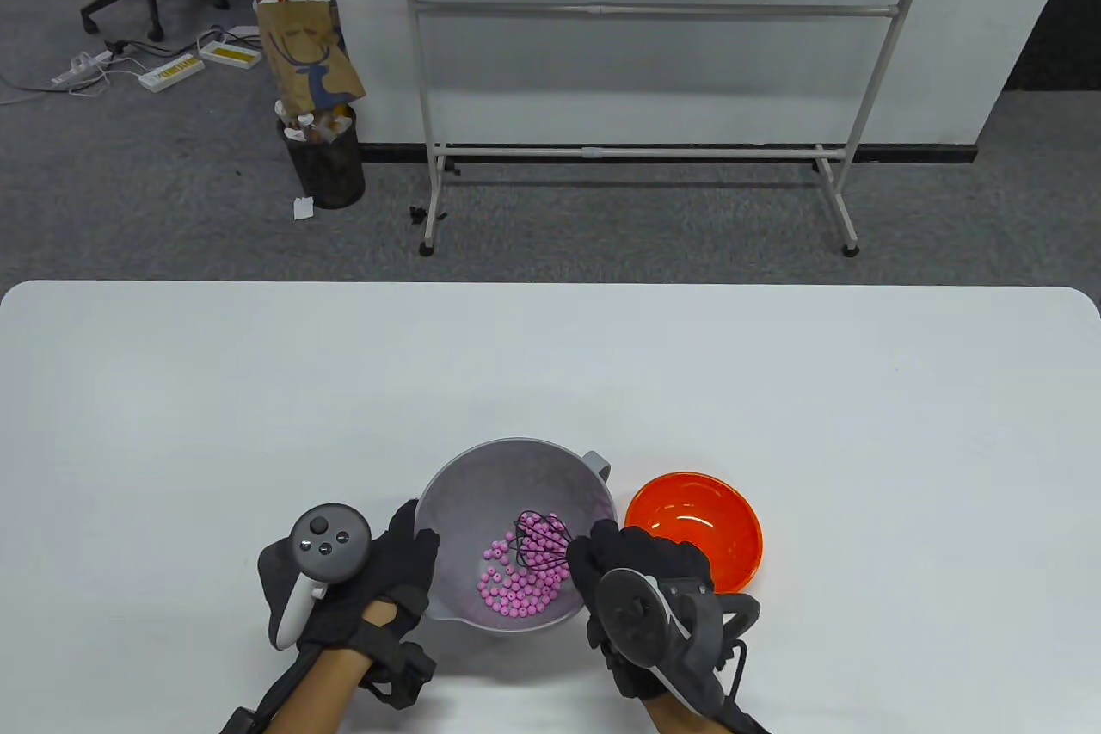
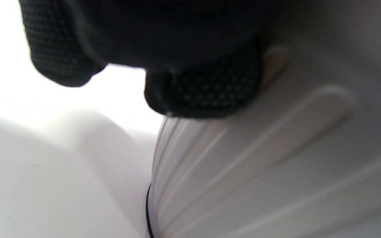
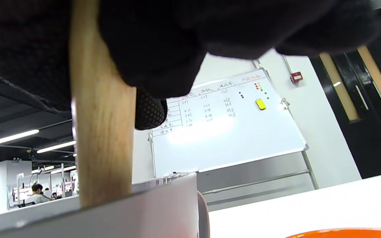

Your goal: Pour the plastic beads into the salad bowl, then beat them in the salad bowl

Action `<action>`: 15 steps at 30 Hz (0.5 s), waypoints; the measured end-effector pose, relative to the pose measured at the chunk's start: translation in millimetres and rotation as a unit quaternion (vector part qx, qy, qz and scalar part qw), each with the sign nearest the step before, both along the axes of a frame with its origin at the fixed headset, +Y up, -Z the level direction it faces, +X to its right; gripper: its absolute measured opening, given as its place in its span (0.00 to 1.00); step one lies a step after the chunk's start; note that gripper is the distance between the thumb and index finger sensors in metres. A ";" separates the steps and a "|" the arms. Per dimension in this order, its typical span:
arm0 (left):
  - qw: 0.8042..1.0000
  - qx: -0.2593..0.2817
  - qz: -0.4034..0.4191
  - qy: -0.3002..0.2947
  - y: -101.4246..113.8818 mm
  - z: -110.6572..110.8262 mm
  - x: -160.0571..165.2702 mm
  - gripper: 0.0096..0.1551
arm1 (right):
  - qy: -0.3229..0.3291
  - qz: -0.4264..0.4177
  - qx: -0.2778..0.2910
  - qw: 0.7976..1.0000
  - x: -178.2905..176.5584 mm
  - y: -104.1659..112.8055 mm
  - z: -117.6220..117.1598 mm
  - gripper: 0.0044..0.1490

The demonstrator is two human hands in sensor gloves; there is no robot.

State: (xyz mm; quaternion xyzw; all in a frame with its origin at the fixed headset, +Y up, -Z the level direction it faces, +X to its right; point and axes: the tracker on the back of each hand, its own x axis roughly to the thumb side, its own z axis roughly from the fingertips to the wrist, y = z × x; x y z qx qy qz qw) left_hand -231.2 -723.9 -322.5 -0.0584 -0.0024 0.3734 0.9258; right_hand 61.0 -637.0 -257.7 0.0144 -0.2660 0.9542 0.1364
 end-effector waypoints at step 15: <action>1.000 0.000 0.001 0.000 0.0 0.0 -0.1 0.36 | 0.048 -0.123 -0.085 0.988 7.2 -13.1 -13.5 0.27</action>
